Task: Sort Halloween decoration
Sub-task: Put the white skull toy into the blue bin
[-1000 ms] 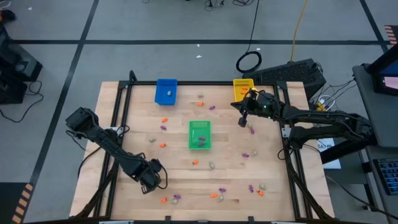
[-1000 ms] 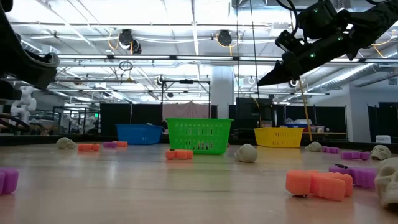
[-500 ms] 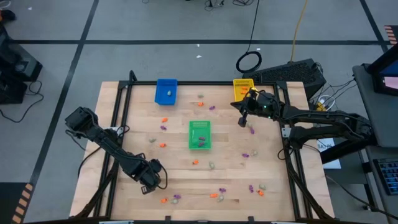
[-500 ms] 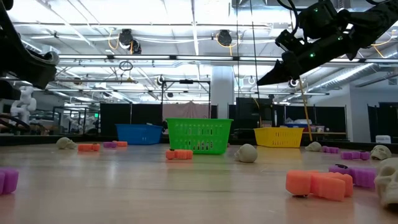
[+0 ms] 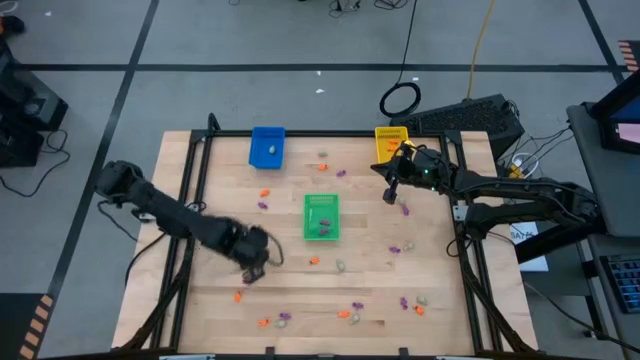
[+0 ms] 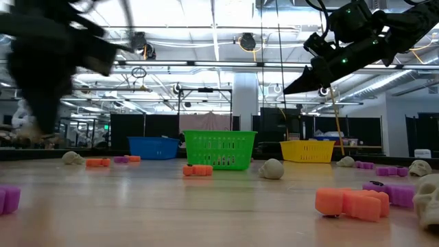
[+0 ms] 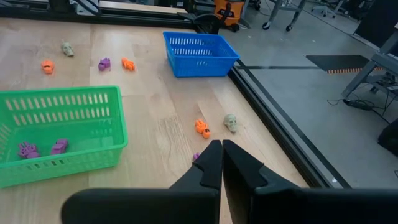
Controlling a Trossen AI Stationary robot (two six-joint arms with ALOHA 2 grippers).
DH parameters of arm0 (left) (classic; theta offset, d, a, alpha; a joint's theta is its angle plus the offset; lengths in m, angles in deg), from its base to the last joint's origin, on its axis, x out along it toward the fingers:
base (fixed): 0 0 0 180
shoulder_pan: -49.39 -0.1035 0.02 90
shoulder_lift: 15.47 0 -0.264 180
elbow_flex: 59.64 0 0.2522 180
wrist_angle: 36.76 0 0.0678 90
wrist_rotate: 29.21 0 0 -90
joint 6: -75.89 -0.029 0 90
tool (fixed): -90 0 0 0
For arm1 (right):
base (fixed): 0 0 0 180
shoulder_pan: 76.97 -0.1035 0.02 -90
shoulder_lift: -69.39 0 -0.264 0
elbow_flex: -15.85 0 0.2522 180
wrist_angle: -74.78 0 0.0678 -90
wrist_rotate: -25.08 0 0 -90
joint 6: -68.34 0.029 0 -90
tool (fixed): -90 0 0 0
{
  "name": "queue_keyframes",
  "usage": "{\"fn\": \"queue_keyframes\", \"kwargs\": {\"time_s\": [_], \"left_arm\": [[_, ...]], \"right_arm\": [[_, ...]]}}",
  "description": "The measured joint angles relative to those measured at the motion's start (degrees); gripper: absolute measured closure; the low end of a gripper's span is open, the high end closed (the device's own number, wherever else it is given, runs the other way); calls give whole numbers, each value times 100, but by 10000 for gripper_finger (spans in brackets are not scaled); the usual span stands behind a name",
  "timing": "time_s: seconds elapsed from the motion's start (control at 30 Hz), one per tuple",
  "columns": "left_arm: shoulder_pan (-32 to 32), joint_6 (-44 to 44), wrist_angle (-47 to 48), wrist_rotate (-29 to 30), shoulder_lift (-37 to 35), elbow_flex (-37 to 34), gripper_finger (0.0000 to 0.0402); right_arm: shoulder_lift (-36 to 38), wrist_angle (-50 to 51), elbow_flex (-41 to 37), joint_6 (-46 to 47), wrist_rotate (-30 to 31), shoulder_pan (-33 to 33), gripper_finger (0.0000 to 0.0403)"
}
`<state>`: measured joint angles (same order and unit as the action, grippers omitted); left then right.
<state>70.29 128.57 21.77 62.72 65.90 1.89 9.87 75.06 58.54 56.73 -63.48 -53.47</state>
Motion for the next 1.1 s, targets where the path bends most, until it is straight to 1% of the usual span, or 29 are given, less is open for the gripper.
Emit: {"fn": "queue_keyframes", "kwargs": {"time_s": [0.1,0.23,0.3,0.37,0.47,0.53,0.7,0.9,1.0,1.1], "left_arm": [[-947,-912,2,116,-75,8,350],[-2351,-2208,43,13,-71,149,350],[-3014,-2941,85,-1,-73,359,350],[-3674,-3482,164,0,-73,599,351],[-4555,-4155,130,2,25,1042,351],[-5052,-4532,240,-4,233,1359,351],[-5832,-5282,552,-12,1110,2293,351],[-6297,-5743,894,10,2273,3248,351],[-6440,-5811,1061,24,2676,3421,351],[-6565,-5814,1053,35,2892,3431,351]], "right_arm": [[0,0,0,0,0,0,403],[0,0,0,34,0,0,403],[0,0,0,28,0,0,403],[0,0,0,13,0,0,403],[0,0,0,2,0,0,403],[0,1,0,2,0,0,403],[0,-2,0,0,0,0,403],[0,0,0,0,0,0,403],[0,0,0,-21,0,0,403],[0,1,0,-67,0,0,403]]}}
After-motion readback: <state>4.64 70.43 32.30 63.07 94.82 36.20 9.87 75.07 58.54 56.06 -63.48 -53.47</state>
